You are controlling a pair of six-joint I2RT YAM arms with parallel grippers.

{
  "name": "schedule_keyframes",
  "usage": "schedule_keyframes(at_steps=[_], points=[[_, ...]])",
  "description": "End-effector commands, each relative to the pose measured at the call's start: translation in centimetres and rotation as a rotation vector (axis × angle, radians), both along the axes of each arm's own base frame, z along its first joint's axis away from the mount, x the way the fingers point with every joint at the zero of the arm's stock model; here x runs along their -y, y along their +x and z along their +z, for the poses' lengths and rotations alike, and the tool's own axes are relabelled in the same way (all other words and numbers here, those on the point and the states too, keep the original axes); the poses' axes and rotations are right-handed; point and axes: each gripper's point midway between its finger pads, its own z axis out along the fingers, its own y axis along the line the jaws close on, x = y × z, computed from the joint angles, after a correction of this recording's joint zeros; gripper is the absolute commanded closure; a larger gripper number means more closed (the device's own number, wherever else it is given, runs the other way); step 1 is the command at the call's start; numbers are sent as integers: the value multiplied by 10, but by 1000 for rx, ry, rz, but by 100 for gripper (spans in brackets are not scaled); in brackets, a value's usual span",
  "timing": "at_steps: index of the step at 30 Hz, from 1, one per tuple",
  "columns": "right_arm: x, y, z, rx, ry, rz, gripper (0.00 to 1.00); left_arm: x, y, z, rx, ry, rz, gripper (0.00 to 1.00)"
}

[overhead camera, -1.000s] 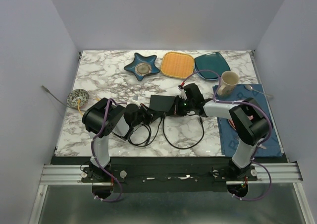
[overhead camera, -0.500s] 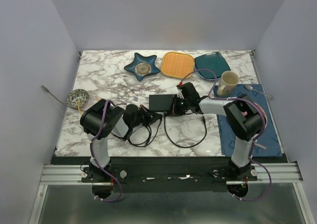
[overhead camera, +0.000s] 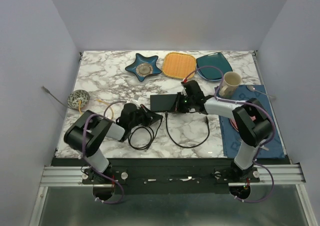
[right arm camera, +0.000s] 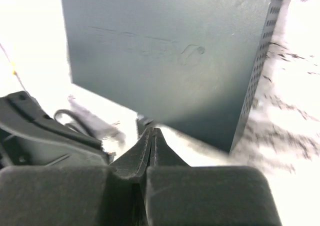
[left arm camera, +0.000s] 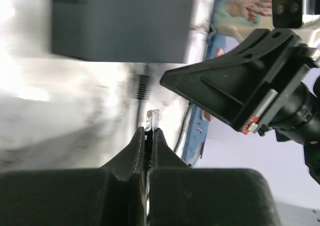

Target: Pull the plug from the switch port

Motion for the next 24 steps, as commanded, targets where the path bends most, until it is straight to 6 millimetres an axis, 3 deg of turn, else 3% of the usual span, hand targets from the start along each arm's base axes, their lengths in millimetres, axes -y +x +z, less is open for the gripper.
schedule_keyframes(at_steps=[1,2,4,7,8,11,15,16,18,19,22,23,24], points=[[11,13,73,188,47,-57,88,3,11,56,145,109,-64,100],[15,10,79,199,36,-54,84,-1,15,79,238,144,-62,100],[22,6,105,258,41,-64,74,-7,20,100,253,221,-57,100],[31,-1,122,305,41,-70,70,-26,27,142,340,357,-30,100],[34,-5,136,336,60,-75,69,-36,29,157,363,386,-2,100],[41,-14,150,369,81,-82,69,-66,39,192,386,482,64,100],[47,-21,152,379,85,-93,69,-124,60,245,421,553,220,100],[49,-23,151,379,86,-96,69,-141,63,266,441,599,271,100],[50,-29,149,373,94,-96,69,-168,73,277,414,677,358,100],[50,-31,149,371,100,-90,69,-196,77,292,402,744,445,100],[54,-38,149,380,109,-87,69,-242,90,297,318,844,593,100],[55,-39,149,381,109,-89,69,-273,96,291,252,892,701,100],[56,-41,149,388,109,-86,69,-288,98,289,219,907,755,100]])
